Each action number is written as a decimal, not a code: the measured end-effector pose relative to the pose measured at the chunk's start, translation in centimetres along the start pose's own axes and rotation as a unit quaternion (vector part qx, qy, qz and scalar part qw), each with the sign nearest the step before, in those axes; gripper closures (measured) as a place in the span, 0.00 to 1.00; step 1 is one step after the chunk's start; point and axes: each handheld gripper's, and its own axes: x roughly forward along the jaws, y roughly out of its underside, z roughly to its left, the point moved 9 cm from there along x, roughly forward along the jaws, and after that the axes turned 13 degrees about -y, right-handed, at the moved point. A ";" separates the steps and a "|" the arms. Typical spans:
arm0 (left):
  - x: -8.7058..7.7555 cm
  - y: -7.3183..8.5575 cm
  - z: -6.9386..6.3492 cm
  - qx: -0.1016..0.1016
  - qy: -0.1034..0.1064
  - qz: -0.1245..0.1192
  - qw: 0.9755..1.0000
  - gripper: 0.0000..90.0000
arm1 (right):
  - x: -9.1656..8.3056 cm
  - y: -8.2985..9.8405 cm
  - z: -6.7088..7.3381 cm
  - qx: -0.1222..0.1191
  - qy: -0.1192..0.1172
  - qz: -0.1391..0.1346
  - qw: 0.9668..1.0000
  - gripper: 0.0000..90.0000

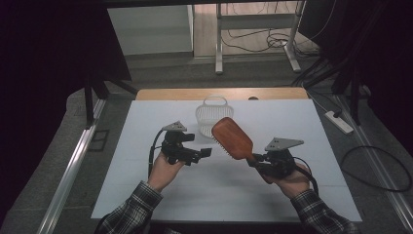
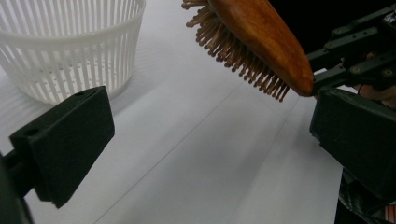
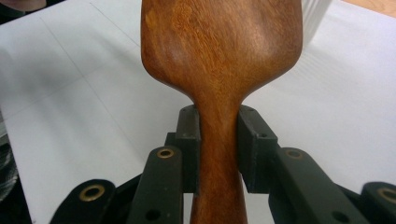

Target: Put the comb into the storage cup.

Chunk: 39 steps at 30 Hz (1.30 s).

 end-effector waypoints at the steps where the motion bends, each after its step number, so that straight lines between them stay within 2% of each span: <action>1: 0.0 0.0 -0.1 0.001 0.002 0.001 1.000 0.00 | 0.1 0.0 0.0 -0.001 0.001 0.000 1.000 0.80; 10: 0.4 0.0 -1.0 -0.001 0.030 0.002 1.000 0.00 | 0.9 -0.3 0.9 -0.008 -0.004 -0.009 1.000 0.80; 14: 0.6 -0.1 -1.2 -0.003 0.034 0.001 0.999 0.00 | 1.2 -0.4 1.4 -0.010 -0.011 -0.015 1.000 0.80; 18: 0.8 -0.3 -1.5 -0.016 0.043 -0.003 0.999 0.00 | 1.8 -0.5 1.9 -0.015 -0.014 -0.018 1.000 0.80; 23: 1.0 -0.3 -1.6 -0.022 0.048 -0.004 0.999 0.00 | 2.3 -0.6 2.5 -0.019 -0.018 -0.021 0.999 0.80; 26: 1.1 -0.4 -1.8 -0.033 0.058 -0.005 0.998 0.00 | 2.5 -0.7 2.7 -0.021 -0.021 -0.022 0.999 0.80; 33: 1.6 -0.3 -2.3 -0.036 0.066 0.002 0.997 0.00 | 2.9 -0.9 3.4 -0.029 -0.027 -0.028 0.999 0.80; 39: 1.7 -0.3 -2.4 -0.048 0.079 0.006 0.996 0.00 | 3.2 -1.0 3.9 -0.032 -0.034 -0.031 0.998 0.80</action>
